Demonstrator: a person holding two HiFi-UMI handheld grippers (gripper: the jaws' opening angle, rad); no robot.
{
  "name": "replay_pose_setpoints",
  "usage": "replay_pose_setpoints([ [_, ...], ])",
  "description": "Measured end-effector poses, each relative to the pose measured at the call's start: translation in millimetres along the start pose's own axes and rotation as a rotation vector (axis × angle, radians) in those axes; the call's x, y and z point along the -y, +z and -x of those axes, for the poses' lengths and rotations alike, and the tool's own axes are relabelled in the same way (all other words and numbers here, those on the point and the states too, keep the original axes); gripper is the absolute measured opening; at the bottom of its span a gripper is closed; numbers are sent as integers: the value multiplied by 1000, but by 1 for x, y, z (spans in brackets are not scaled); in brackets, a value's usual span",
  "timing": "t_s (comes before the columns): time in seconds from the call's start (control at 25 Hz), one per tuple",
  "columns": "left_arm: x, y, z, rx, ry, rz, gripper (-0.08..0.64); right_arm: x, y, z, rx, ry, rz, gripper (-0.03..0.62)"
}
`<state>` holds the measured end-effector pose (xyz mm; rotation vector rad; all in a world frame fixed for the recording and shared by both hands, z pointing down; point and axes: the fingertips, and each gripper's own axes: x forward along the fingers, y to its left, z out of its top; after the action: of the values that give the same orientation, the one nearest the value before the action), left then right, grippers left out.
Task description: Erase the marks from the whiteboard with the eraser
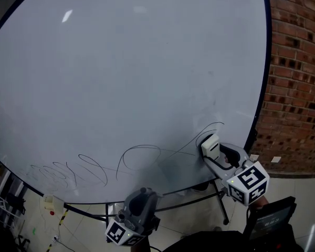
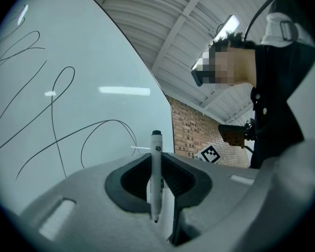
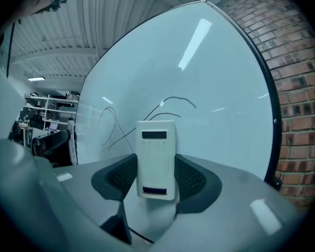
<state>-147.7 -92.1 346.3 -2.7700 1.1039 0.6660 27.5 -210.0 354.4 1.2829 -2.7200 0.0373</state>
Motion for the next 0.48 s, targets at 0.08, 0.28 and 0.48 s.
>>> replay_pose_setpoints([
  [0.08, 2, 0, -2, 1, -2, -2, 61, 17, 18, 11, 46, -22, -18, 225],
  [0.28, 7, 1, -5, 7, -10, -6, 61, 70, 64, 47, 163, -111, -73, 227],
  [0.48, 10, 6, -8, 12, -8, 1, 61, 102, 88, 68, 229, -196, -94, 225],
])
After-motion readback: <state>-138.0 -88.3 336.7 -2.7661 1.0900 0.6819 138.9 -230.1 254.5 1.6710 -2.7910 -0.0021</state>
